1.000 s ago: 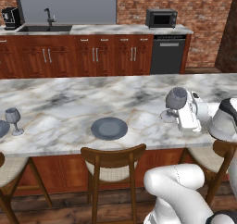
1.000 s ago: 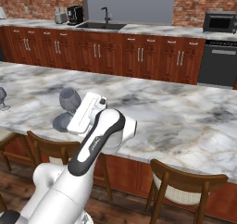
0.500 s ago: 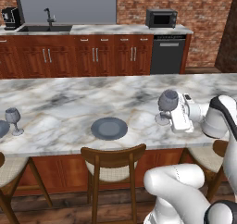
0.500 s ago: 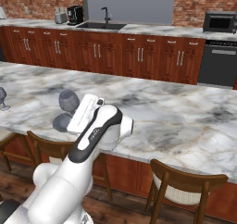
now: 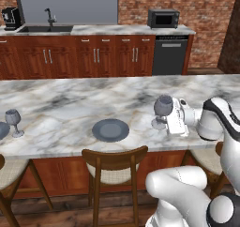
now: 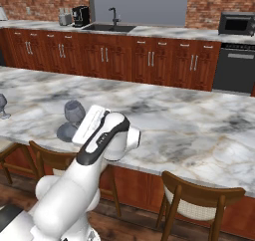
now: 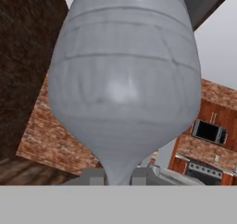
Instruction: Retrieve the wine glasses from the counter and place one next to each plate.
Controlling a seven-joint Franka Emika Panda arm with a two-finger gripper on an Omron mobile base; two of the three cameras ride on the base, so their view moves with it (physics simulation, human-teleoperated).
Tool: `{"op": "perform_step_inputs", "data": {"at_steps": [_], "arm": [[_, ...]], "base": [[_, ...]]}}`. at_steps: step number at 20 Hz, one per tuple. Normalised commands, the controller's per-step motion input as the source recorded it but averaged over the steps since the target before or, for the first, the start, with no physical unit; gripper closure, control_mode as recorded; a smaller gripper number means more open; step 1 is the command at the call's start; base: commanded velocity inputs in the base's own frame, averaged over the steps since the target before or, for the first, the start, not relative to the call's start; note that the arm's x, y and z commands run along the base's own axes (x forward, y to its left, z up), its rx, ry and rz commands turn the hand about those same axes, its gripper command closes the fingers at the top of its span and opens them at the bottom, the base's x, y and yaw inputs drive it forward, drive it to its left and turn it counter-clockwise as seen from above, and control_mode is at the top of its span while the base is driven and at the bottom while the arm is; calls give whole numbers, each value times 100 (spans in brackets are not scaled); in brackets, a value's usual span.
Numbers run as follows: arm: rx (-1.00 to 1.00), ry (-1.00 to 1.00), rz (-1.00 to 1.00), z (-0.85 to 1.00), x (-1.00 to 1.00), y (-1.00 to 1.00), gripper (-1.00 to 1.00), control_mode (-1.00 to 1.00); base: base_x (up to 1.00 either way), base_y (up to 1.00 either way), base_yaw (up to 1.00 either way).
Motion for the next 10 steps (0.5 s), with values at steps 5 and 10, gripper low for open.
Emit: {"op": "perform_step_inputs", "data": {"at_steps": [5, 10], "arm": [[3, 1, 3, -28, 11, -2, 100, -100], [10, 3, 5, -29, 6, -11, 100, -100]], "base": [[0, 0, 0], [0, 0, 0]]}}
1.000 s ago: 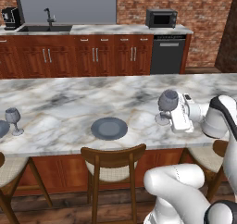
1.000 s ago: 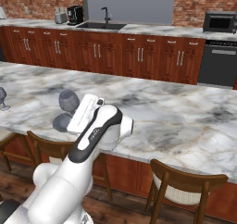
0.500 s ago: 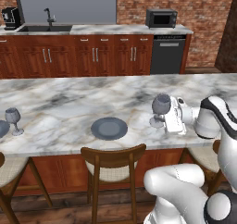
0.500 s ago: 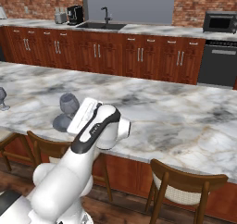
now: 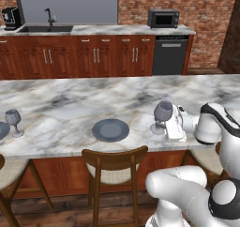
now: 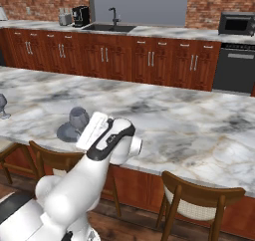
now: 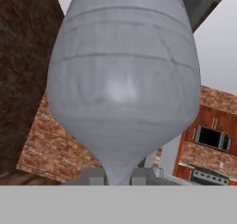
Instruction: Retrieve the wine glasses from the counter and place one next to each plate.
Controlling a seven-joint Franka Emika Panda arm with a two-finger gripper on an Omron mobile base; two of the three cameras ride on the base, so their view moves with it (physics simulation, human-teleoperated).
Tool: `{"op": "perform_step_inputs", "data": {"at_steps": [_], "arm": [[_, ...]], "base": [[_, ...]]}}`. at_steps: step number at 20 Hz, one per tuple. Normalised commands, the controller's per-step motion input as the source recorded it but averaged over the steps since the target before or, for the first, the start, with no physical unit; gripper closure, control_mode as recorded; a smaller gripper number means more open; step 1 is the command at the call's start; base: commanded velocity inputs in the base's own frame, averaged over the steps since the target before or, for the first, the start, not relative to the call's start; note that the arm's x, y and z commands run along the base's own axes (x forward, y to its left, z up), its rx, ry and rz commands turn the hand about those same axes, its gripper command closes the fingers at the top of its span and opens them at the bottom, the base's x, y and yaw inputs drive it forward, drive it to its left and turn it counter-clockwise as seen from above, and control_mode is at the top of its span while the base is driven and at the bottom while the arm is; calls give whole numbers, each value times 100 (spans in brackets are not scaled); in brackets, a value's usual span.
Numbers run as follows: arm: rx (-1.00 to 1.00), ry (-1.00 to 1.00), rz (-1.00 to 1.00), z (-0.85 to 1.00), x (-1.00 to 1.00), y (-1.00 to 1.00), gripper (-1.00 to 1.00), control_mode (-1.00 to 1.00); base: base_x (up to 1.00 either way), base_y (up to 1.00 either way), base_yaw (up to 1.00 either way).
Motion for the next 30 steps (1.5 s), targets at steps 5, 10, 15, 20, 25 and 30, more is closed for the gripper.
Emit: {"op": "perform_step_inputs", "data": {"at_steps": [5, 10, 15, 20, 25, 30], "arm": [[17, 10, 8, -31, 2, -14, 100, -100], [12, 11, 5, -26, 13, -5, 100, -100], [2, 11, 1, -7, 31, 0, 100, -100], [0, 2, 2, 0, 35, -6, 100, -100], [-3, 0, 6, 0, 24, -2, 100, -100], [-7, 0, 5, 0, 10, 0, 100, -100]], "base": [[0, 0, 0], [0, 0, 0], [0, 0, 0], [0, 0, 0], [0, 0, 0], [0, 0, 0]]}}
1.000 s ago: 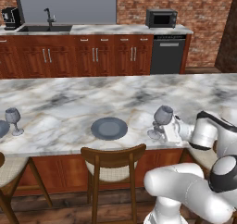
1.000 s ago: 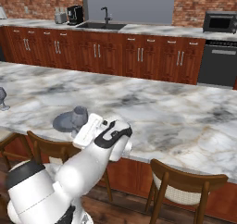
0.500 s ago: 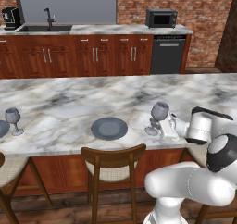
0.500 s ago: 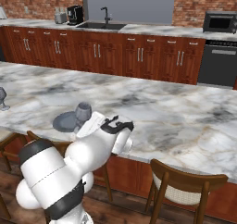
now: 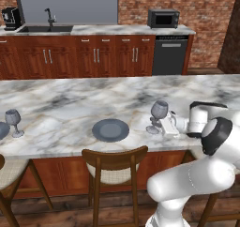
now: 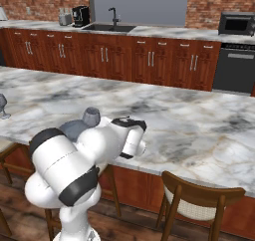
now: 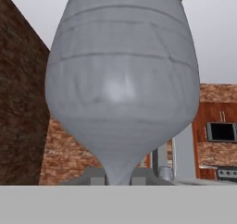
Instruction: Retrieve the wine glasses from the counter and place one next to each plate.
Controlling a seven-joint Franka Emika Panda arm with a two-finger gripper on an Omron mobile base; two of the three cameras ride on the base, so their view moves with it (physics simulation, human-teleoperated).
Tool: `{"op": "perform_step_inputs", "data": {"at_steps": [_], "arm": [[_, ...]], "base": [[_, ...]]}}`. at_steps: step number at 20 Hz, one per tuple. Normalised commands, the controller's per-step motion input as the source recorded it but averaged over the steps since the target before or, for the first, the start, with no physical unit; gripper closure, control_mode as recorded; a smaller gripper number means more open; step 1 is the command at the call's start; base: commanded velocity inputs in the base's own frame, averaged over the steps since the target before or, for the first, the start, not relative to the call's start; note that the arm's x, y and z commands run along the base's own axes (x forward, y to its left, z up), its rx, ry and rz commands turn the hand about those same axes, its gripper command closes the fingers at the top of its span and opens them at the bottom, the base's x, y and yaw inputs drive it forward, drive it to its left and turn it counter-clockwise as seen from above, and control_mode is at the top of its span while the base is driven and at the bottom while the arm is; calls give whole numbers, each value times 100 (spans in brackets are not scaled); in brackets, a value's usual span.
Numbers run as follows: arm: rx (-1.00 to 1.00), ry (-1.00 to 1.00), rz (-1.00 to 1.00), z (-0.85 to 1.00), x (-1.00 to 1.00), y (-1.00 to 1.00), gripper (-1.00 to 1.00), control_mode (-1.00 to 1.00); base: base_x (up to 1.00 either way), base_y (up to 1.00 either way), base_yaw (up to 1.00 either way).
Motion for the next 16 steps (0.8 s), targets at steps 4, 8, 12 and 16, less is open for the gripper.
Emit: {"op": "perform_step_inputs", "data": {"at_steps": [4, 8, 12, 16], "arm": [[-5, 0, 5, 0, 6, 0, 100, -100], [-2, 0, 5, 0, 3, 0, 100, -100], [-3, 0, 2, 0, 0, 0, 100, -100], [0, 0, 2, 0, 1, 1, 100, -100]], "base": [[0, 0, 0], [0, 0, 0], [0, 0, 0], [0, 0, 0]]}}
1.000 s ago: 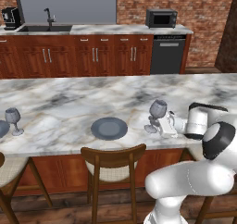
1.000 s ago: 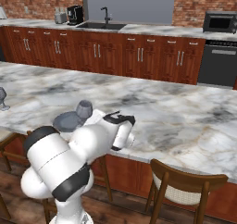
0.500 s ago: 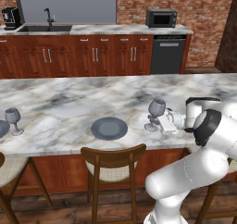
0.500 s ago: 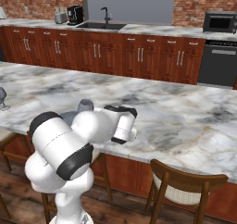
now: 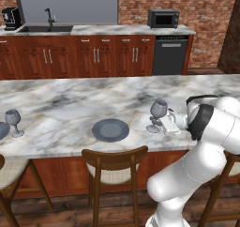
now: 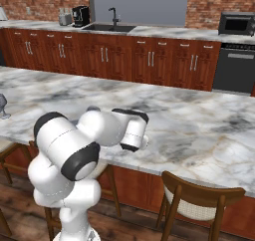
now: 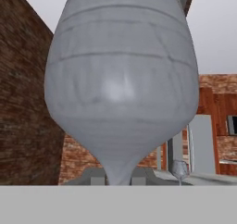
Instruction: Retrieve the wine glasses from the counter and place one next to each plate.
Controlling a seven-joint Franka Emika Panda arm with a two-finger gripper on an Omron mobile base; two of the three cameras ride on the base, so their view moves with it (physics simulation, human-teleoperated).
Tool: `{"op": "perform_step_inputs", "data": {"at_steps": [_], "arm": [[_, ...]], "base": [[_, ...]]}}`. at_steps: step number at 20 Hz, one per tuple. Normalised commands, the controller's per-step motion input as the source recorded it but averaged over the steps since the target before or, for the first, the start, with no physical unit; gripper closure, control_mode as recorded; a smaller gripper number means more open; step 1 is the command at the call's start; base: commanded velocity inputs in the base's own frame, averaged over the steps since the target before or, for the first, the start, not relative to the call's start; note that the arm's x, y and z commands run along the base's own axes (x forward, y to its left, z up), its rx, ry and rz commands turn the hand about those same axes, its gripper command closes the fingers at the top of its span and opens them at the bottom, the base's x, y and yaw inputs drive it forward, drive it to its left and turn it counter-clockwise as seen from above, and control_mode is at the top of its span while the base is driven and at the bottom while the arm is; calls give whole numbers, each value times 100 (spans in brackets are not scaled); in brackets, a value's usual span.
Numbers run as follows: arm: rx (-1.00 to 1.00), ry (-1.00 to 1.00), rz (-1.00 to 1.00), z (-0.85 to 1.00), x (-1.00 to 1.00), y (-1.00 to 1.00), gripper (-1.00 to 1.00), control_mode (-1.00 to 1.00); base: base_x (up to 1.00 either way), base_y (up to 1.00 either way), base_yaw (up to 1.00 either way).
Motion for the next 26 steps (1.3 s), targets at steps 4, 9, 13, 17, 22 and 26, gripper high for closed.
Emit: {"op": "perform_step_inputs", "data": {"at_steps": [4, 9, 13, 17, 22, 26], "arm": [[0, 0, 0, 0, 9, 7, 100, -100], [0, 0, 0, -6, 11, 9, 100, -100], [0, 0, 0, -16, 5, 16, 100, -100], [0, 0, 0, -19, 6, 4, 100, -100], [0, 0, 0, -12, 9, 0, 100, -100], [-3, 0, 0, 0, 36, 0, 100, -100]], "base": [[0, 0, 0], [0, 0, 0], [0, 0, 0], [0, 0, 0], [0, 0, 0], [0, 0, 0]]}}
